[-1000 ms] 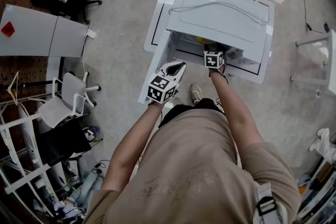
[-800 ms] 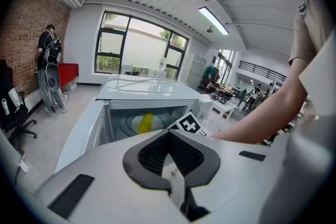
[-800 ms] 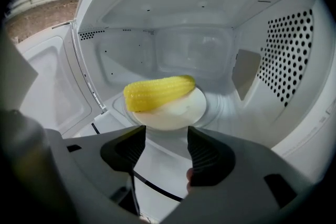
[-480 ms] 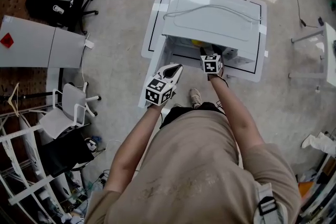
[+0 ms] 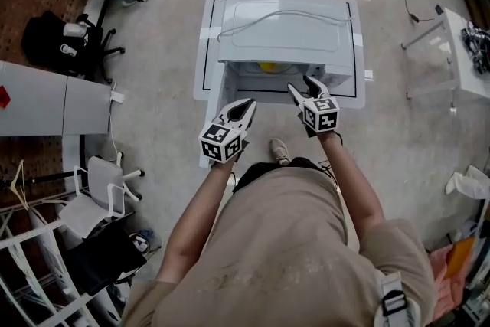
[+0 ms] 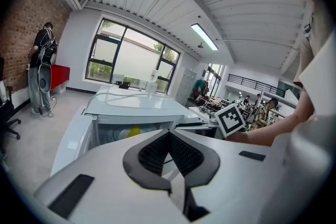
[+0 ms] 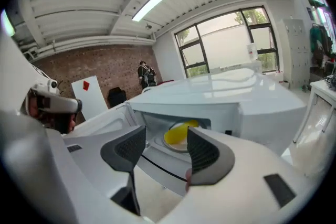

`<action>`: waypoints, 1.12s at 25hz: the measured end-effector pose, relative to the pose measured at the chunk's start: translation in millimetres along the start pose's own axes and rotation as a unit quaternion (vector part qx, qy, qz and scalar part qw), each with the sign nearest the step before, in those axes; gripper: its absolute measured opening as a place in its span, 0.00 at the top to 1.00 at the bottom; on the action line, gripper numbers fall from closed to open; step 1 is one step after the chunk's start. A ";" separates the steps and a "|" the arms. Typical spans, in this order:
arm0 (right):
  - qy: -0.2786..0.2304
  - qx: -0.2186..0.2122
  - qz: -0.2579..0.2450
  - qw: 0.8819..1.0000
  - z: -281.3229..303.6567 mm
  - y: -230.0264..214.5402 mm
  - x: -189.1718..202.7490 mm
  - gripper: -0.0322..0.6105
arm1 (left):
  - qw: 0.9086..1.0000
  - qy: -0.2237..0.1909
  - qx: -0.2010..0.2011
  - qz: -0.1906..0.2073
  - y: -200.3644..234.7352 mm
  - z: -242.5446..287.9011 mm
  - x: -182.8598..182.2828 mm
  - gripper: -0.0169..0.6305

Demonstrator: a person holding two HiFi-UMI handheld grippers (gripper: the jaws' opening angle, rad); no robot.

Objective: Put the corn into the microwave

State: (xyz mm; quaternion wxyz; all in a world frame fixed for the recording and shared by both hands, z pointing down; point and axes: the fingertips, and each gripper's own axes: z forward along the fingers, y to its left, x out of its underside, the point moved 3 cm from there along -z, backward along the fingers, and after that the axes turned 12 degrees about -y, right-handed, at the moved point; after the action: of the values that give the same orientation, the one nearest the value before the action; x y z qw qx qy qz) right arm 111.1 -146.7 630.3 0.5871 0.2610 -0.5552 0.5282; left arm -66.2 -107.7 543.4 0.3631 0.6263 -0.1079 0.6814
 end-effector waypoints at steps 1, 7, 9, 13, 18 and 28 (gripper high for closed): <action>-0.014 0.002 0.002 1.000 -13.1 3.4 -11.7 0.55 | 1.000 -0.004 0.005 -0.003 -2.5 -3.3 -2.8 0.97; -0.092 0.033 0.001 0.995 -89.9 23.8 -76.5 0.56 | 0.998 -0.042 0.037 -0.008 -26.3 -33.0 -35.2 0.97; -0.111 0.048 -0.014 0.993 -109.7 34.1 -91.3 0.56 | 0.997 -0.057 0.043 -0.010 -30.0 -45.5 -45.8 0.97; -0.136 0.067 -0.044 0.987 -139.0 60.4 -113.0 0.56 | 0.996 -0.072 0.057 -0.010 -32.0 -65.4 -56.1 0.97; -0.147 0.082 -0.053 0.984 -164.7 95.5 -120.3 0.56 | 0.993 -0.093 0.070 0.000 -31.1 -85.9 -60.5 0.97; -0.154 0.109 -0.076 0.979 -212.8 134.2 -113.7 0.58 | 0.992 -0.099 0.076 0.020 -45.1 -98.6 -45.2 0.97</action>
State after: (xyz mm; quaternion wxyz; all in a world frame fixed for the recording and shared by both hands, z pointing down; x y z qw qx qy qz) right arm 88.8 46.8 434.7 0.5011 0.4427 -0.5567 0.4930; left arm -116.3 -32.5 468.4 0.2879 0.7142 -0.1033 0.6296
